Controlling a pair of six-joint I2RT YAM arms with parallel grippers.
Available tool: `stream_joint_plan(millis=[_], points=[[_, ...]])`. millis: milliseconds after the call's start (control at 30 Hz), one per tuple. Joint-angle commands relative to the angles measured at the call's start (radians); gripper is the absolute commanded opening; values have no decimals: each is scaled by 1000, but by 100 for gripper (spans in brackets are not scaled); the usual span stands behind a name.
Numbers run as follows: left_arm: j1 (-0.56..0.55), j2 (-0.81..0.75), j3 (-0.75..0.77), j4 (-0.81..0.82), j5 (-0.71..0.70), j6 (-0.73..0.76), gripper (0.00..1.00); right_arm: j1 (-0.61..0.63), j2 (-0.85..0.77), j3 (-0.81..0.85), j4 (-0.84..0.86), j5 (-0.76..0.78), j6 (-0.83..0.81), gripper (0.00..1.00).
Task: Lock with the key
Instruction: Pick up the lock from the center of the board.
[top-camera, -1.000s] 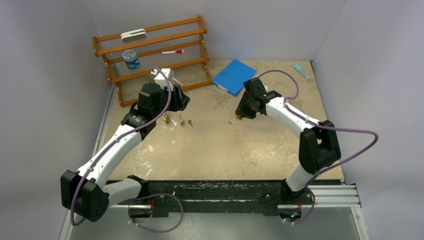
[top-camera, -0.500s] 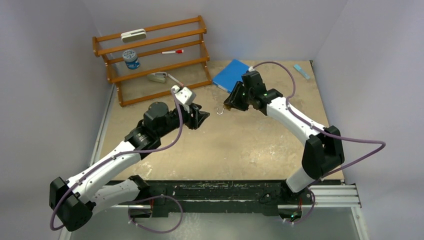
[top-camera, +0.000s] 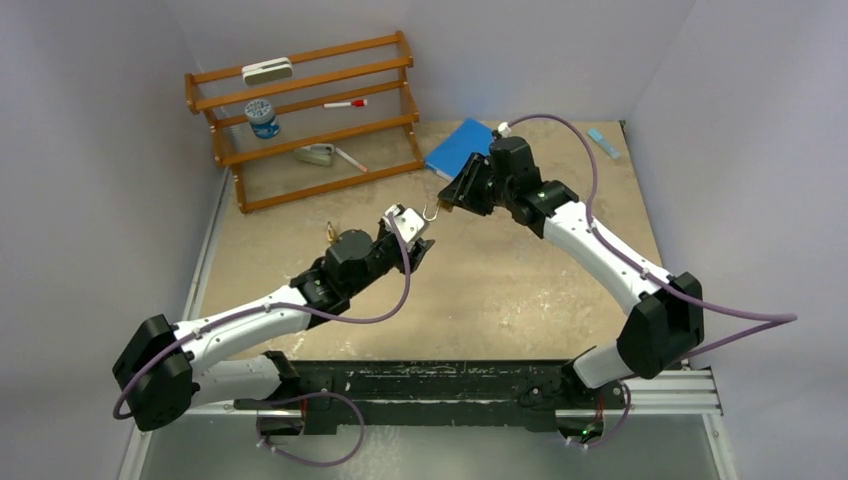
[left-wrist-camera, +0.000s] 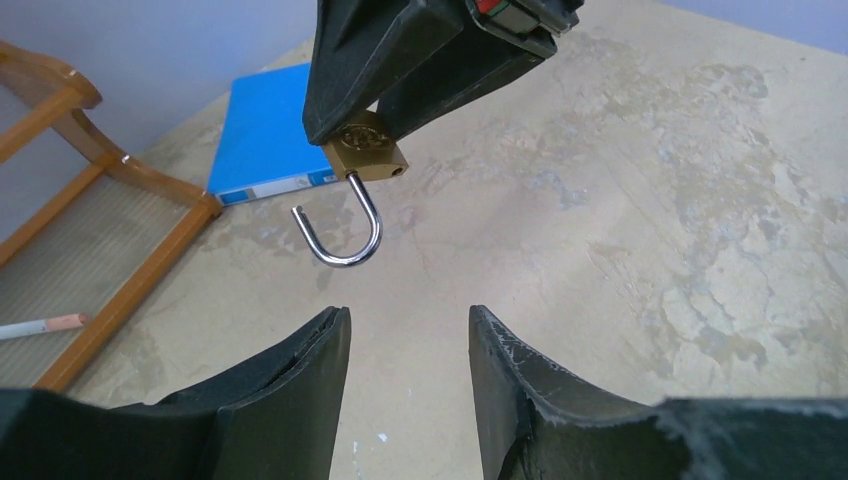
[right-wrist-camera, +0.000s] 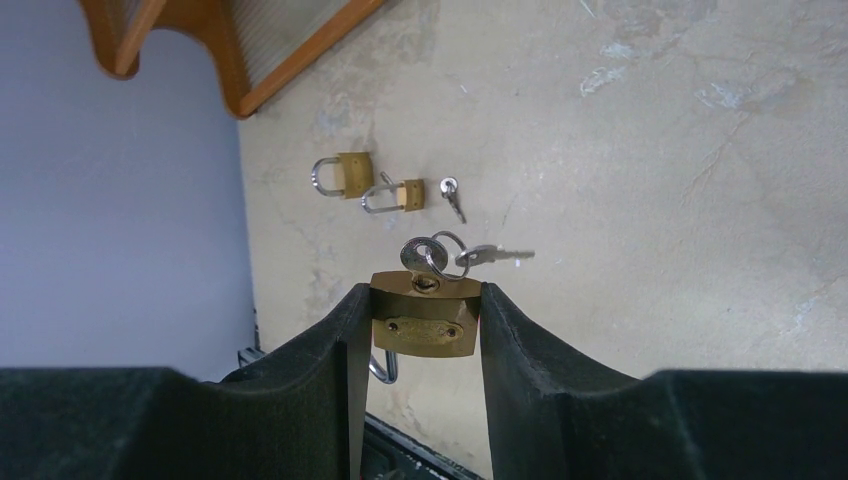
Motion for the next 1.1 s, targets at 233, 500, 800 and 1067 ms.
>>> stream_joint_plan(millis=[233, 500, 800, 1067], points=[[-6, 58, -77, 383, -37, 78, 47, -4, -33, 44, 57, -60, 11, 0], [-6, 125, -60, 411, -49, 112, 46, -4, -29, 47, 58, -79, 10, 0], [-5, 169, -57, 412, -89, 143, 28, -4, -43, 50, 55, -92, 11, 0], [-5, 146, -84, 500, -89, 120, 38, -3, -39, 48, 63, -109, 9, 0]])
